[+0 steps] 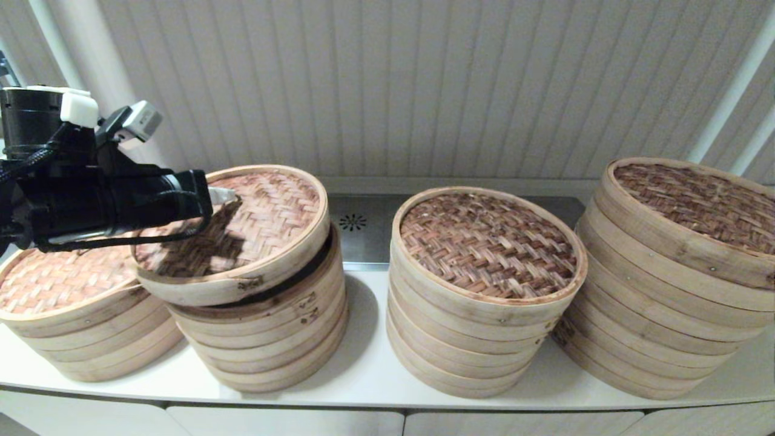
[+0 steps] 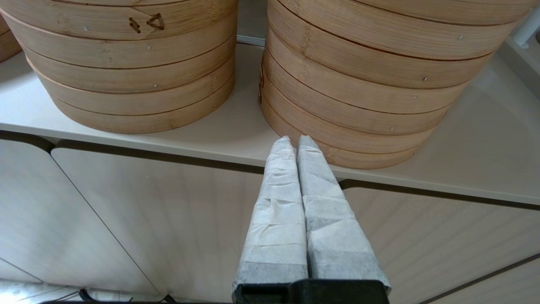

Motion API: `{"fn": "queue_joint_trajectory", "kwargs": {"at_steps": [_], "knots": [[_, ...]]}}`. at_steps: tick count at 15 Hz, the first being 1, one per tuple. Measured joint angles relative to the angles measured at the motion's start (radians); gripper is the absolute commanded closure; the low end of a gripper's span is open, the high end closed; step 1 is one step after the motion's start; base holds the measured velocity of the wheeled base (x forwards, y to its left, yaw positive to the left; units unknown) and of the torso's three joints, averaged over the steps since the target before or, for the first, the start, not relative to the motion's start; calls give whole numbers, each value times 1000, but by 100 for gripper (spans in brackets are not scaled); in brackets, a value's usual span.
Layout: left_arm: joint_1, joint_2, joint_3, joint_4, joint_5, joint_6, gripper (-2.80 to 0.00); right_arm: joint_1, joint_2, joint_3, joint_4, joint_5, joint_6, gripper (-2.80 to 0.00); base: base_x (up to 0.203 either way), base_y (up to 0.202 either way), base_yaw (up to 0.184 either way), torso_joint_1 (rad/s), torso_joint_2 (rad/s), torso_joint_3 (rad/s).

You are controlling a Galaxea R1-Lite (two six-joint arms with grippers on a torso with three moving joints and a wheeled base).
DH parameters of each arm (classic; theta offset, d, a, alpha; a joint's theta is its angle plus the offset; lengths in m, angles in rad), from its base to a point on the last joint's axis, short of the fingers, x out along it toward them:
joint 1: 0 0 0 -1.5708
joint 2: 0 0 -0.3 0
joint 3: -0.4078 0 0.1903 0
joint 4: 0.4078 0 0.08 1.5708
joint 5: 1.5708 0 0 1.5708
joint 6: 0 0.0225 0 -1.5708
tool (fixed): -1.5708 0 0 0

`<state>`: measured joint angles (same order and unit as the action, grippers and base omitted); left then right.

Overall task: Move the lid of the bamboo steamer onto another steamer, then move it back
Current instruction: Put the steamer

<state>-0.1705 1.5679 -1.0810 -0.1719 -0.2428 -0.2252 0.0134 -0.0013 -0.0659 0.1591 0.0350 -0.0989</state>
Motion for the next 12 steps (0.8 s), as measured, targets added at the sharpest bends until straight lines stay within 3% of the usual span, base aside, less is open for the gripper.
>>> {"fn": "queue_joint_trajectory", "kwargs": {"at_steps": [7, 12], "knots": [[-24, 23, 33, -8, 4, 3, 0, 0, 0, 1, -2, 0, 0, 0, 0, 0, 0, 0, 0, 0], [-78, 38, 23, -7, 69, 3, 0, 0, 0, 2, -2, 0, 0, 0, 0, 0, 0, 0, 0, 0]]}}
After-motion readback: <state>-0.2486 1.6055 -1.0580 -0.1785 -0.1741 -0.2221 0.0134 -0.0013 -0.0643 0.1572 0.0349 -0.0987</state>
